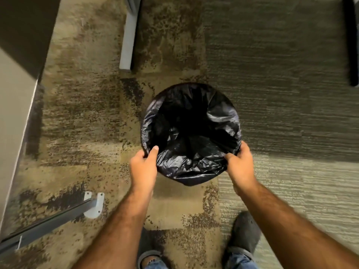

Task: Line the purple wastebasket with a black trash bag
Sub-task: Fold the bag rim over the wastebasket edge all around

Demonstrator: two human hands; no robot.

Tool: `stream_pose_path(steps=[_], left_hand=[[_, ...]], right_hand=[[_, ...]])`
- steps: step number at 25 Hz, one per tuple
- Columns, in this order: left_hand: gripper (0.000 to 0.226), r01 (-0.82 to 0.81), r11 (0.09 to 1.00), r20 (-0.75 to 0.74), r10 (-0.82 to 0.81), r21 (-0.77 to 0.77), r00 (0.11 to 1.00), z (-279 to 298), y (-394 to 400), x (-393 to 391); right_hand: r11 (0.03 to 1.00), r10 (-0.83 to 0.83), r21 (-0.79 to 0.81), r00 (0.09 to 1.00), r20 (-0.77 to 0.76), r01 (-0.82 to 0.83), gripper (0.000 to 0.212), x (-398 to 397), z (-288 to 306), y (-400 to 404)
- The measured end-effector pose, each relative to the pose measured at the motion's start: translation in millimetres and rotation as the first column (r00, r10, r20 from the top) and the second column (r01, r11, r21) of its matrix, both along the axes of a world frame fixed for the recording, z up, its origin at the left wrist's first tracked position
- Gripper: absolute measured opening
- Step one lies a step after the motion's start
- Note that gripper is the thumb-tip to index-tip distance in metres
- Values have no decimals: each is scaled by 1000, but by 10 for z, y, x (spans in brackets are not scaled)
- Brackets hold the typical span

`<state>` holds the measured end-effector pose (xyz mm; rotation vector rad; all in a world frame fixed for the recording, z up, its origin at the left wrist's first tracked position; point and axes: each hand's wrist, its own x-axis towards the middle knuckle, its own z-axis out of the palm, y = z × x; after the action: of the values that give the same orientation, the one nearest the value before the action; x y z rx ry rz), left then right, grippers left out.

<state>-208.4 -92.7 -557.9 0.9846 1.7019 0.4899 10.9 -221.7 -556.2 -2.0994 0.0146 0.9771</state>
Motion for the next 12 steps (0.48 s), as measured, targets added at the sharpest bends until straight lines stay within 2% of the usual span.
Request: stream_pose_path(steps=[1, 4, 7, 12], left_hand=[[13, 16, 1000, 22, -16, 13, 1000, 4, 44, 251], [49, 60, 997, 53, -63, 46, 997, 34, 163, 1005], [51, 230, 968, -27, -228, 101, 973, -30, 185, 1620], [62, 375, 926, -178, -362, 48, 915, 12, 116, 2248]], right_hand=[[1000, -10, 4, 1000, 29, 10, 56, 220, -31, 16], [998, -53, -23, 993, 103, 55, 57, 877, -121, 29], [990, -83, -96, 984, 161, 99, 49, 1419, -143, -5], [978, -96, -167, 977, 191, 129, 38, 1876, -172, -108]])
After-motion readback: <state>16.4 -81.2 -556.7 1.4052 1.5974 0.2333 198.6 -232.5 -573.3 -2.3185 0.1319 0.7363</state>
